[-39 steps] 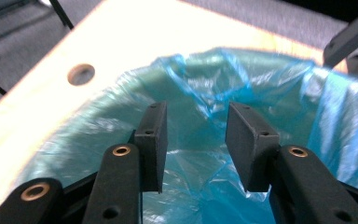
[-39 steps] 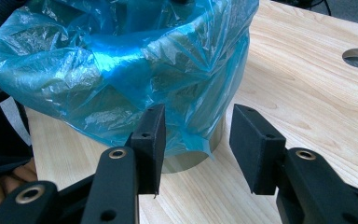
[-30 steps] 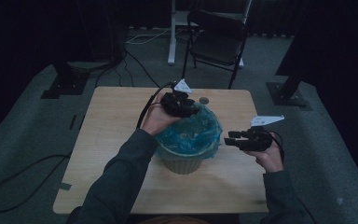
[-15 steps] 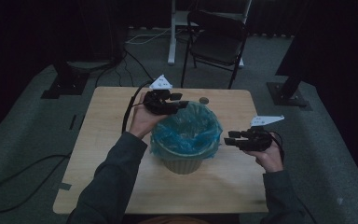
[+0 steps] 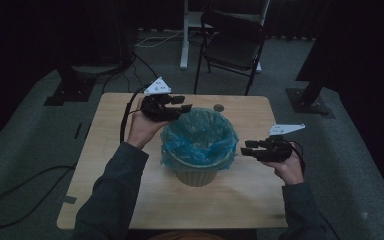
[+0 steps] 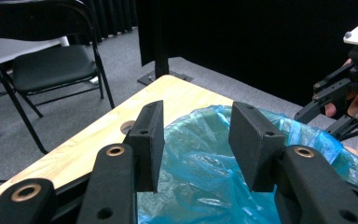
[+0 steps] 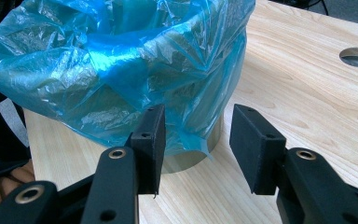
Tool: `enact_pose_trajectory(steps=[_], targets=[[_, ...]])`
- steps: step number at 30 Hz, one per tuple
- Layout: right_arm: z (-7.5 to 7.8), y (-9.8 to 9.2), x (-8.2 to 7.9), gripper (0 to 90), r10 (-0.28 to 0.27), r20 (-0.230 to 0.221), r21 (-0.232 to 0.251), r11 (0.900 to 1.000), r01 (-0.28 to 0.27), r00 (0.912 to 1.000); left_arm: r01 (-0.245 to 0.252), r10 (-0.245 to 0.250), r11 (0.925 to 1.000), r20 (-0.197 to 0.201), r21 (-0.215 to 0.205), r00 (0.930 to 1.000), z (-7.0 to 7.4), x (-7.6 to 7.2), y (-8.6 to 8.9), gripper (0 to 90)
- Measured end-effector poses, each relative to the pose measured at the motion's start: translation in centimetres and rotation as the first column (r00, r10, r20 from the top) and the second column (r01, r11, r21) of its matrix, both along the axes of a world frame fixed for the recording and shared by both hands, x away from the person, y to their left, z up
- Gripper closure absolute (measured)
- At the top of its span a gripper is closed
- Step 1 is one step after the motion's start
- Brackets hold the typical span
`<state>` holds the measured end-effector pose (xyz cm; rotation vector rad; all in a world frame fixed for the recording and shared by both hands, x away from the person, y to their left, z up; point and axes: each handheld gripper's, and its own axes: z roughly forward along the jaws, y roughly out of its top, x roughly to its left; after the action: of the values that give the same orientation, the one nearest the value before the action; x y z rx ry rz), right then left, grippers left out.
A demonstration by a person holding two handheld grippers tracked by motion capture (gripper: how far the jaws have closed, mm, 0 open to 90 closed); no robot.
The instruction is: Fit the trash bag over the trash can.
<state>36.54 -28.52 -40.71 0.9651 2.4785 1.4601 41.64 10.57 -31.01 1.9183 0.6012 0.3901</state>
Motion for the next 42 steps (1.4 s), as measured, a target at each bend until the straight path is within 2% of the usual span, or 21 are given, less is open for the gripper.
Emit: enact_pose_trajectory(steps=[4,8,14,17,23,26,28,29,31,33,34,35,36,38,40,41,42], targets=[[0.1,0.0,0.0,55.1,0.0,0.004,0.002,1.0,0.0,1.0,-0.008,0.008,1.0,0.005,-0.003,1.0,0.1,-0.1,0.4,55.4],[0.1,0.0,0.0,55.1,0.001,0.004,0.0,1.0,-0.001,1.0,-0.032,0.032,0.9993,0.003,-0.019,0.9995,-0.4,-0.3,1.7,55.3],[0.1,0.1,0.0,55.1,0.001,0.003,0.0,1.0,-0.001,1.0,-0.054,0.054,0.9984,-0.002,-0.02,0.9985,-0.8,-0.4,2.9,55.2],[0.1,0.2,0.0,55.1,0.001,0.003,0.0,1.0,-0.001,1.0,-0.052,0.052,0.9986,0.002,-0.013,0.9987,-0.9,-0.6,2.9,55.2],[-0.2,0.4,0.1,55.1,0.004,-0.004,-0.007,1.0,-0.004,1.0,-0.009,0.009,0.9997,0.009,0.023,0.9999,-0.9,-0.7,1.2,55.4],[0.0,0.4,0.0,55.1,0.004,0.0,-0.003,1.0,-0.004,1.0,0.016,-0.017,0.9986,0.004,0.051,0.9999,-1.1,-0.4,-0.2,55.7],[0.0,0.2,0.0,55.1,0.001,0.0,0.0,1.0,-0.001,1.0,0.043,-0.043,0.9956,-0.006,0.084,0.9991,-1.3,-0.1,-1.1,56.1],[0.0,0.2,0.0,55.1,0.001,0.0,0.0,1.0,-0.001,1.0,0.043,-0.043,0.9956,-0.006,0.084,0.9991,-1.3,-0.1,-1.1,56.8],[-0.1,0.1,0.0,55.1,-0.001,-0.002,-0.001,1.0,0.001,1.0,0.085,-0.081,0.9847,-0.034,0.152,0.9962,-1.6,0.3,-2.4,57.1],[-0.1,0.1,0.0,55.1,0.0,-0.002,0.0,1.0,0.0,1.0,0.098,-0.09,0.9712,-0.046,0.217,0.9948,-2.0,0.6,-3.6,57.2],[-0.1,0.2,0.0,55.1,0.0,-0.001,0.0,1.0,0.0,1.0,0.098,-0.09,0.9712,-0.046,0.217,0.9948,-2.0,0.6,-3.6,57.9],[-0.1,0.2,0.0,55.1,0.0,-0.001,0.0,1.0,0.0,1.0,0.115,-0.105,0.9606,-0.052,0.253,0.9932,-2.4,0.7,-4.7,57.9],[0.0,0.1,0.0,55.1,0.0,-0.001,0.001,1.0,0.0,1.0,0.126,-0.116,0.9556,-0.053,0.266,0.9918,-2.5,0.8,-5.3,57.9],[0.0,0.1,0.0,55.1,0.0,0.0,0.001,1.0,0.0,1.0,0.142,-0.133,0.9517,-0.052,0.272,0.9898,-2.7,0.8,-6.1,58.0],[-0.1,0.1,0.0,55.1,0.001,0.001,0.0,1.0,-0.001,1.0,0.159,-0.148,0.944,-0.059,0.289,0.9872,-3.1,0.9,-7.0,58.2],[-0.1,0.1,0.0,55.1,-0.001,-0.001,0.001,1.0,0.001,1.0,0.175,-0.162,0.9307,-0.067,0.321,0.9844,-3.5,1.0,-7.8,58.2],[-0.1,0.0,0.0,55.1,-0.001,-0.001,0.002,1.0,0.001,1.0,0.179,-0.165,0.9265,-0.07,0.331,0.9838,-3.6,1.0,-8.0,58.2]])
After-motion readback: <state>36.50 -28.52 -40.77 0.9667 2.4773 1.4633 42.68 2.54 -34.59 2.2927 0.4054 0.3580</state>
